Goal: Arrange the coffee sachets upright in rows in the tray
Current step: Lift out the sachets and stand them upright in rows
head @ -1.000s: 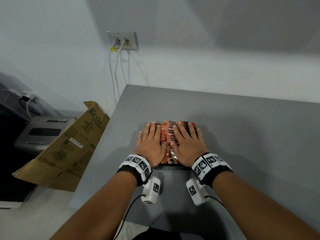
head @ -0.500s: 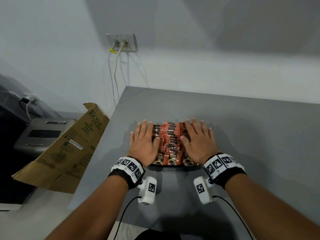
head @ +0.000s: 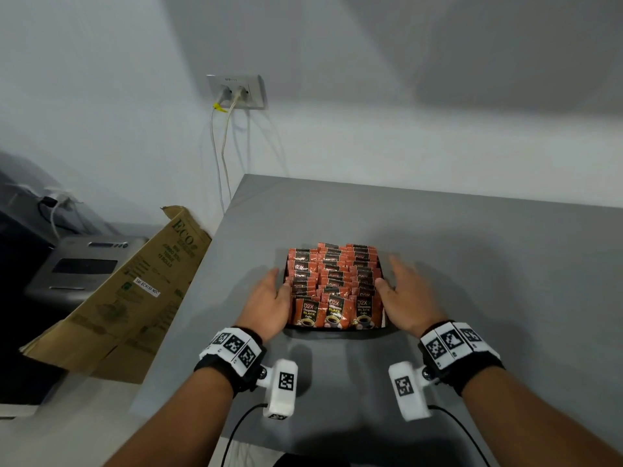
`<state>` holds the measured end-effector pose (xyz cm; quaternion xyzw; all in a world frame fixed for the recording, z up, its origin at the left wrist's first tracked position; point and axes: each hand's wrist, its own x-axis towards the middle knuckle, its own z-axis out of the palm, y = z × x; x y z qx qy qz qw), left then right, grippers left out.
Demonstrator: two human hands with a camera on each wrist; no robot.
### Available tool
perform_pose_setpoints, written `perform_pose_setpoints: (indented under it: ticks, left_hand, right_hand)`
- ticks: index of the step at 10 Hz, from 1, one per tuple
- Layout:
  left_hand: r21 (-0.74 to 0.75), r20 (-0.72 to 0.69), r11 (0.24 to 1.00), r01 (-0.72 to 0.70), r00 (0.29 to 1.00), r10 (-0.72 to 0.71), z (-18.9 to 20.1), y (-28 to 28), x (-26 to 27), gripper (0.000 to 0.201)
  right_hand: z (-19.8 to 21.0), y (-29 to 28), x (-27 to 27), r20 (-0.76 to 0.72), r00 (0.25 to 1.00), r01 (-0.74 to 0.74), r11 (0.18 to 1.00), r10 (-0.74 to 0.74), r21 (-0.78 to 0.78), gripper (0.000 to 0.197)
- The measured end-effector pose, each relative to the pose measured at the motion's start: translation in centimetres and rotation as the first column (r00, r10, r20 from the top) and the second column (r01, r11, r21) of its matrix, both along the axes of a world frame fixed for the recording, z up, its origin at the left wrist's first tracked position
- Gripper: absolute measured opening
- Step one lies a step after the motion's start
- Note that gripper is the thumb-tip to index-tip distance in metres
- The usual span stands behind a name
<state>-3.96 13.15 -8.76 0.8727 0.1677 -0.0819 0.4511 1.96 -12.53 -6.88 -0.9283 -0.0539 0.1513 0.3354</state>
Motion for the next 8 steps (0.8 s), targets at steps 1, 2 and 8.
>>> perform_pose_setpoints:
  ticks: [1, 2, 8]
  left_hand:
    - [-0.077, 0.011, 0.997, 0.003, 1.000, -0.002, -0.1, -0.5, -0.2, 0.032]
    - [-0.070, 0.011, 0.997, 0.021, 1.000, -0.020, 0.3, -0.8, 0.2, 0.035]
    - [-0.059, 0.007, 0.993, -0.107, 0.994, 0.108, 1.0, -0.4, -0.9, 0.041]
  right_hand:
    - [-0.5, 0.1, -0.2, -0.042, 0.999, 0.009, 0.993, -0.004, 0.120, 0.026]
    - [-1.0, 0.3, 0.0, -0.026, 1.000, 0.015, 0.989, -0.011, 0.146, 0.027]
    - [0.7, -0.9, -0.8, -0.018, 1.000, -0.012, 0.982, 0.015, 0.188, 0.007]
